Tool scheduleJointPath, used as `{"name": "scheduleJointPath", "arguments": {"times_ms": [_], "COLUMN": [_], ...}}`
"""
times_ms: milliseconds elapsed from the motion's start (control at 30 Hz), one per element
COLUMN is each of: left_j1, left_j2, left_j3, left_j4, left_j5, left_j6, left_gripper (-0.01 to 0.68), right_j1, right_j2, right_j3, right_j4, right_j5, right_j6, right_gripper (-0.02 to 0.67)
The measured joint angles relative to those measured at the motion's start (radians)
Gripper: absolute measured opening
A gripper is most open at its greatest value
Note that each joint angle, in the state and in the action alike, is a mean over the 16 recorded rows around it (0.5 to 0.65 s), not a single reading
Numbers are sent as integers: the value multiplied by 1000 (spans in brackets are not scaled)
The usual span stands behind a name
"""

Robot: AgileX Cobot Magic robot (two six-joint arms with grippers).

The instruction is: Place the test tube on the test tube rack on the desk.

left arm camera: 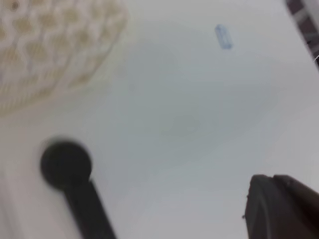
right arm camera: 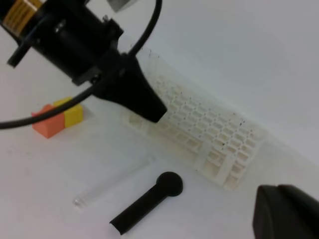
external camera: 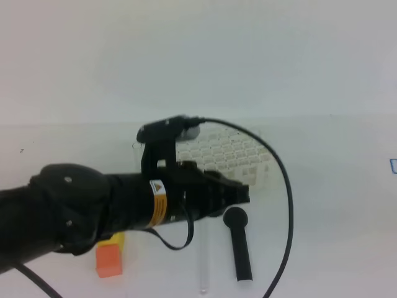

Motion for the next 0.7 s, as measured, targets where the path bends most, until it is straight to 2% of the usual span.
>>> {"name": "scheduleJointPath", "arguments": {"times_ms": [267, 700], "left_j1": [0, 0], "left_j2": [-24, -24], "left_j3": [-63, -67], "left_j4": [0, -39], "left_j5": [-39, -74], "left_j6": [-2, -51], "left_gripper": [-1, -1], "right_j1": [17, 17], "right_j2": [0, 0], "right_j3": [0, 0], "right_j4": [16, 39], "right_j5": [2, 13], "right_j6": [-4, -4], "right_gripper": [-1, -1]}}
